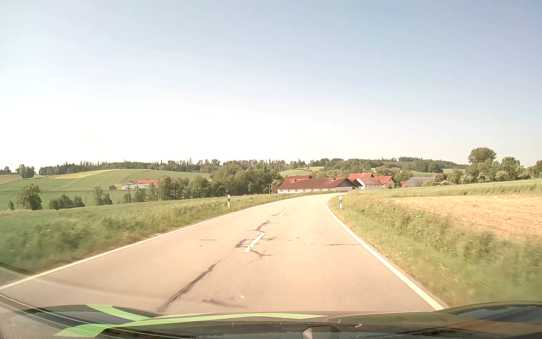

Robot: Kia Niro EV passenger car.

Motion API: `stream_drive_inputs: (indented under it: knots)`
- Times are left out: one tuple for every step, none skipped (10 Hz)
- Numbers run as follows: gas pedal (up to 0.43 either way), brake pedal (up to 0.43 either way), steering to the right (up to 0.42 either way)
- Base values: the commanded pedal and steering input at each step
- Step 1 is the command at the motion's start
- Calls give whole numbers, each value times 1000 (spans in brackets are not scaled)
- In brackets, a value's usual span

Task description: Follow the waypoints while adhering to traffic rules and regulations

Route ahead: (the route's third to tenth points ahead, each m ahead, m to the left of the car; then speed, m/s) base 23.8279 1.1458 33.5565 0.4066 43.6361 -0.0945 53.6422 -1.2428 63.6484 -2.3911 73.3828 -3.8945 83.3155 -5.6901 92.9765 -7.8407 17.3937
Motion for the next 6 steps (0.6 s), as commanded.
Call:
stream_drive_inputs:
  knots:
    - [197,0,9]
    - [197,0,9]
    - [209,0,9]
    - [209,0,9]
    - [209,0,9]
    - [209,0,9]
